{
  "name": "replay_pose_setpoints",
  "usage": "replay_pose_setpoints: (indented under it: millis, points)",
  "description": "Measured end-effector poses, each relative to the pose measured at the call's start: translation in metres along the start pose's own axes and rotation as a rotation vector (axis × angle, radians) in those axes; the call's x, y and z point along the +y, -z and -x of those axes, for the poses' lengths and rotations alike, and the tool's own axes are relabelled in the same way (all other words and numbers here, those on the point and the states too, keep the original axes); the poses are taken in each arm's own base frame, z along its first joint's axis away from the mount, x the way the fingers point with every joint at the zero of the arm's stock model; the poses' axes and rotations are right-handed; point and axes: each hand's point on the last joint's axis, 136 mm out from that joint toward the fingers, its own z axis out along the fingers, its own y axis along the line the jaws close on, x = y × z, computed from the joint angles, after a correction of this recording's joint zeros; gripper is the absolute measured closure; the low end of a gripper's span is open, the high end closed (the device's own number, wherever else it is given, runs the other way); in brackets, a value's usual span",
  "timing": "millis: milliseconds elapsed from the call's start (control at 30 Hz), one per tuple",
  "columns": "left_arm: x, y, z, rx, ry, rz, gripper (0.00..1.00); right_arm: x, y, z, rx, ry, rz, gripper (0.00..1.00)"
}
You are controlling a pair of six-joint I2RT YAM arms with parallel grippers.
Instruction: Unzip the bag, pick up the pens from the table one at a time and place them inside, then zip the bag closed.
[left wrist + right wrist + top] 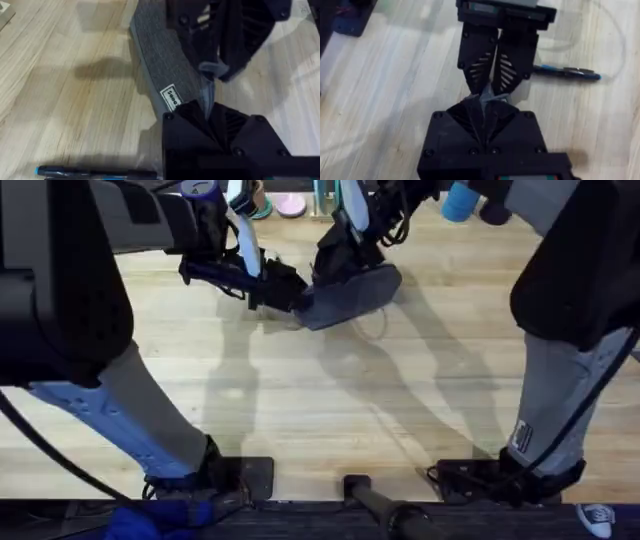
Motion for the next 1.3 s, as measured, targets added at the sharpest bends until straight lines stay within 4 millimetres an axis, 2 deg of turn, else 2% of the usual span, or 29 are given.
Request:
replay_pose_setpoints:
  millis: [367, 1300]
  points:
    - [0.000, 0.000, 0.000, 0.000, 0.000, 0.000, 0.959, 0.003, -0.012, 0.011, 0.001, 0.035, 0.013, 0.972]
    - [0.000, 0.000, 0.000, 0.000, 0.000, 0.000, 0.959, 0.002, -0.012, 0.013, -0.012, 0.041, 0.009, 0.972]
